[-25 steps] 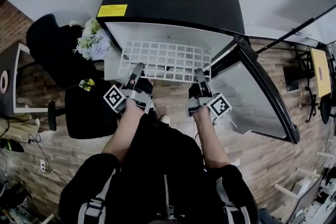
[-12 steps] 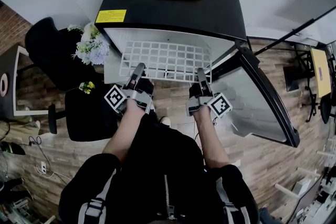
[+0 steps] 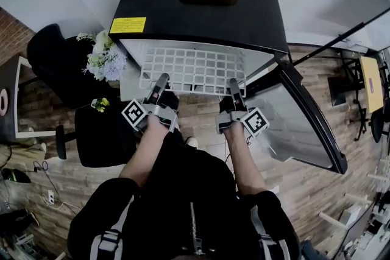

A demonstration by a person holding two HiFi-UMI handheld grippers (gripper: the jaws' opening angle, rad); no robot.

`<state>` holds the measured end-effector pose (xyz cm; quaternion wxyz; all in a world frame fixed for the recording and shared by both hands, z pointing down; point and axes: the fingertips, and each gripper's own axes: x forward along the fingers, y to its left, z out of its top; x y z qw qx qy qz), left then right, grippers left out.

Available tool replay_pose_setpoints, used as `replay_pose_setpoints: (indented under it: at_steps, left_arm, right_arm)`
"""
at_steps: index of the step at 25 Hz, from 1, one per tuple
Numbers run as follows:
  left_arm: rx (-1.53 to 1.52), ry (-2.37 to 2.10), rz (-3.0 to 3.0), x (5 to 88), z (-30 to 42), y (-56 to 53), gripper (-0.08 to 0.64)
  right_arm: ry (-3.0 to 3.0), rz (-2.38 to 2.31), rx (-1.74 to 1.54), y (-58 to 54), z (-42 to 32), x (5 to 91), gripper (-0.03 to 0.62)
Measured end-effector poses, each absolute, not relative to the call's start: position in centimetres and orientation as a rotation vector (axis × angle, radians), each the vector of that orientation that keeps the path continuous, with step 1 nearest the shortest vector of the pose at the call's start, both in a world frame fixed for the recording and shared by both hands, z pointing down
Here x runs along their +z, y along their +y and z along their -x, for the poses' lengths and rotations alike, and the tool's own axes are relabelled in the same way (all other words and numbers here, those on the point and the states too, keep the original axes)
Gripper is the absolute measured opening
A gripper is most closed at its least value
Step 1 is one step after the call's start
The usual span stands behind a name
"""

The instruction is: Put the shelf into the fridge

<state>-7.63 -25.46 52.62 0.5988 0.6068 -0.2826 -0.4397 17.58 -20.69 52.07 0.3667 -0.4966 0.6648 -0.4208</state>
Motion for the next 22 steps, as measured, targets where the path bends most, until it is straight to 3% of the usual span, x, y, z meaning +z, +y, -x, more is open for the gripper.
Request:
replay_pose_setpoints:
  at_steps: [22]
  left_arm:
    - [-0.991, -0.666, -1.423, 53.0, 8.5, -23.5, 0.041]
  right_arm:
    - [1.751, 1.204, -1.099, -18.6, -15.8, 52.2, 0.072]
